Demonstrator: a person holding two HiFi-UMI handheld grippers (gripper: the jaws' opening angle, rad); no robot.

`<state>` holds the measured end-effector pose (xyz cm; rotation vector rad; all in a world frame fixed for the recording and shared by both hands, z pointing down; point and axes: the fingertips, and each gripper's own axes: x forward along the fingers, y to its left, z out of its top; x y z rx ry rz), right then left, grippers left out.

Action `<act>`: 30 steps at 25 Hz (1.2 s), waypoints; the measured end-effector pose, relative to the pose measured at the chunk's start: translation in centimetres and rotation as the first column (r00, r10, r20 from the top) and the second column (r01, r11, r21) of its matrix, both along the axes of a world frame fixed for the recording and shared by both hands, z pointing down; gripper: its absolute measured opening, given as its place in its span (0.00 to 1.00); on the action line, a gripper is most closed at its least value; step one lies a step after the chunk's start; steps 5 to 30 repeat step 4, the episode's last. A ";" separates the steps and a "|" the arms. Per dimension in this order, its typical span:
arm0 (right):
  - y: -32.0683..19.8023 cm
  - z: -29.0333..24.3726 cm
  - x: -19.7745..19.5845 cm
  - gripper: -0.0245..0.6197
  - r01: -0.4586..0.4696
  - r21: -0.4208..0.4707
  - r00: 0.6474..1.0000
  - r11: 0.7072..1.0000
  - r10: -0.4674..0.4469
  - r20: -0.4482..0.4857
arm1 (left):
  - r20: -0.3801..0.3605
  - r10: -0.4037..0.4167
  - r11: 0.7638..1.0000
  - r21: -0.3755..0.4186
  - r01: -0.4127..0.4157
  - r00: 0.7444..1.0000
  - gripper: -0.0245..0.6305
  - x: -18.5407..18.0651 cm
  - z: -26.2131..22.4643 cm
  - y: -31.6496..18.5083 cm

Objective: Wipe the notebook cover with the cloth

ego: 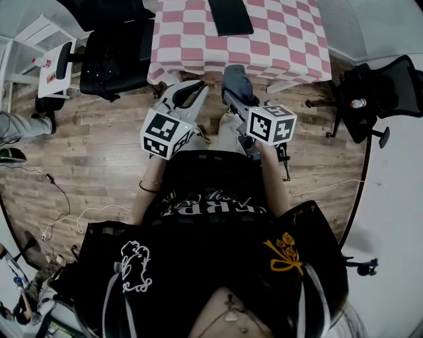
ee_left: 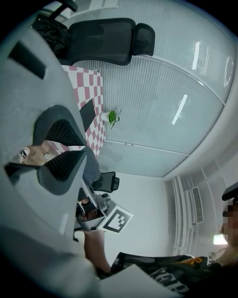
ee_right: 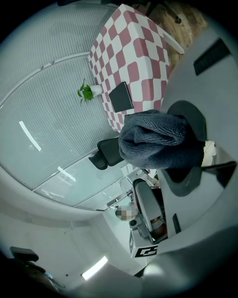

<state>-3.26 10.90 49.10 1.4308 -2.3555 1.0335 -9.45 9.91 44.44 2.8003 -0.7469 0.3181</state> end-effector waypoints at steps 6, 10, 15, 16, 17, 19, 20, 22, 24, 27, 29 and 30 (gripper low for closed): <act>-0.3 0.1 0.4 0.15 -0.014 -0.002 1.000 1.000 0.014 -0.003 | 0.000 0.001 1.000 -0.001 -0.001 1.000 0.08 -0.2 0.1 -0.3; -0.3 0.1 0.4 0.15 -0.014 -0.002 1.000 1.000 0.014 -0.003 | 0.000 0.001 1.000 -0.001 -0.001 1.000 0.08 -0.2 0.1 -0.3; -0.3 0.1 0.4 0.15 -0.014 -0.002 1.000 1.000 0.014 -0.003 | 0.000 0.001 1.000 -0.001 -0.001 1.000 0.08 -0.2 0.1 -0.3; -0.3 0.1 0.4 0.15 -0.014 -0.002 1.000 1.000 0.014 -0.003 | 0.000 0.001 1.000 -0.001 -0.001 1.000 0.08 -0.2 0.1 -0.3; -0.3 0.1 0.4 0.15 -0.014 -0.002 1.000 1.000 0.014 -0.003 | 0.000 0.001 1.000 -0.001 -0.001 1.000 0.08 -0.2 0.1 -0.3; -0.3 0.1 0.4 0.15 -0.014 -0.002 1.000 1.000 0.014 -0.003 | 0.000 0.001 1.000 -0.001 -0.001 1.000 0.08 -0.2 0.1 -0.3; -0.3 0.1 0.4 0.15 -0.014 -0.002 1.000 1.000 0.014 -0.003 | 0.000 0.001 1.000 -0.001 -0.001 1.000 0.08 -0.2 0.1 -0.3; -0.3 0.1 0.4 0.15 -0.014 -0.002 1.000 1.000 0.014 -0.003 | 0.000 0.001 1.000 -0.001 -0.001 1.000 0.08 -0.2 0.1 -0.3; -0.3 0.1 0.4 0.15 -0.014 -0.002 1.000 1.000 0.014 -0.003 | 0.000 0.001 1.000 -0.001 -0.001 1.000 0.08 -0.2 0.1 -0.3; -0.3 0.1 0.4 0.15 -0.014 -0.002 1.000 1.000 0.014 -0.003 | 0.000 0.001 1.000 -0.001 -0.001 1.000 0.08 -0.2 0.1 -0.3; -0.3 0.1 0.4 0.15 -0.014 -0.002 1.000 1.000 0.014 -0.003 | 0.000 0.001 1.000 -0.001 -0.001 1.000 0.08 -0.2 0.1 -0.3; -0.3 0.1 0.4 0.15 -0.014 -0.002 1.000 1.000 0.014 -0.003 | 0.000 0.001 1.000 -0.001 -0.001 1.000 0.08 -0.2 0.1 -0.3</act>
